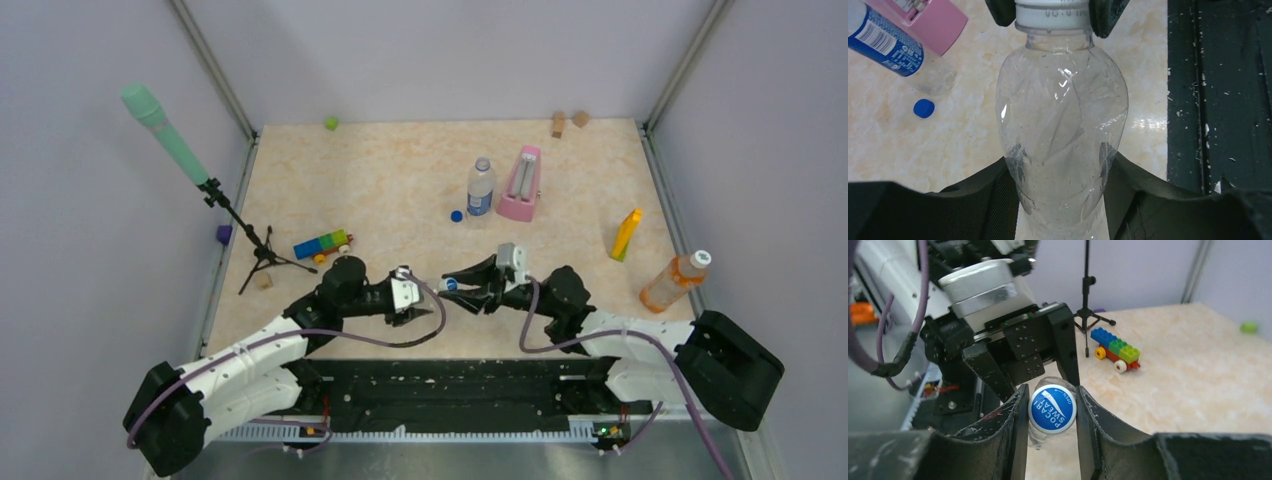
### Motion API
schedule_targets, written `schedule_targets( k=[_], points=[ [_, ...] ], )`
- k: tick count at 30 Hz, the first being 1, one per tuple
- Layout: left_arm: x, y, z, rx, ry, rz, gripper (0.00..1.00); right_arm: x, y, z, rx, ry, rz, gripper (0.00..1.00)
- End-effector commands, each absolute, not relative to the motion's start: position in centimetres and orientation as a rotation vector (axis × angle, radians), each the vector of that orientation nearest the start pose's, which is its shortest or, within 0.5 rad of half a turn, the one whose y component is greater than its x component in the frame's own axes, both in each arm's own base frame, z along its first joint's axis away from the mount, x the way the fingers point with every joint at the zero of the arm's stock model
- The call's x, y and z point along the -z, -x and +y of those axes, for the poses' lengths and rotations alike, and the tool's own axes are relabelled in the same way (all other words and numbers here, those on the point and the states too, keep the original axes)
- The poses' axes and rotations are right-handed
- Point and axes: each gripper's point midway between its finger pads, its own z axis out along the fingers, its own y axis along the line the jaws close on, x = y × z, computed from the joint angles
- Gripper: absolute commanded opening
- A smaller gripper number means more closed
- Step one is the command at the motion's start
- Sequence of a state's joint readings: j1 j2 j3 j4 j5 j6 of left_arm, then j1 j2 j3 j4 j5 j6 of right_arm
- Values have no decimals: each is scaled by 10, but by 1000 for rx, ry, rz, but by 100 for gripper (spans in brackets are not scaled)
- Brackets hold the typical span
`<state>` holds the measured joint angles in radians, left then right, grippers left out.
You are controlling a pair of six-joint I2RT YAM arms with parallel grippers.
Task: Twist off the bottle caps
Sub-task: Unscrew the bottle cap from the plastic bottle.
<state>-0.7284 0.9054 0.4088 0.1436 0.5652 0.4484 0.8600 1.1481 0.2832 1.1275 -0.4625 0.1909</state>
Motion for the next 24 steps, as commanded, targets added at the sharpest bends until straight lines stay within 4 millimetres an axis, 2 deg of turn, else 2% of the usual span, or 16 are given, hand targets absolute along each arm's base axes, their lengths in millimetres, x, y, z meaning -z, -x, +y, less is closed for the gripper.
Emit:
schedule_targets(
  k=[1,4,7,11,14,15,17,20,24],
  points=[
    [-164,-167,-271,783,-1378,1247,0,-221,-117,333,-1063,1347,738,0],
    [-165,-167,-270,775,-1381,1240,0,-207,-123,335,-961,1449,709,0],
    [-165,-168,-269,761,-1386,1239,0,-202,-131,334,-882,1479,679,0],
    [-167,-170,-268,744,-1385,1241,0,-205,-132,329,-911,1470,659,0],
    [-169,-174,-267,723,-1366,1236,0,-218,-133,324,-949,1346,684,1],
    [-172,-176,-266,709,-1355,1233,0,-225,-135,322,-963,1285,704,11],
    [-174,-183,-262,661,-1326,1242,0,-238,-142,316,-1002,1135,774,40],
    [-175,-189,-256,597,-1310,1239,0,-257,-153,307,-1102,906,887,54],
    [-173,-197,-251,534,-1308,1247,0,-269,-163,302,-1239,693,1034,75]
  ],
)
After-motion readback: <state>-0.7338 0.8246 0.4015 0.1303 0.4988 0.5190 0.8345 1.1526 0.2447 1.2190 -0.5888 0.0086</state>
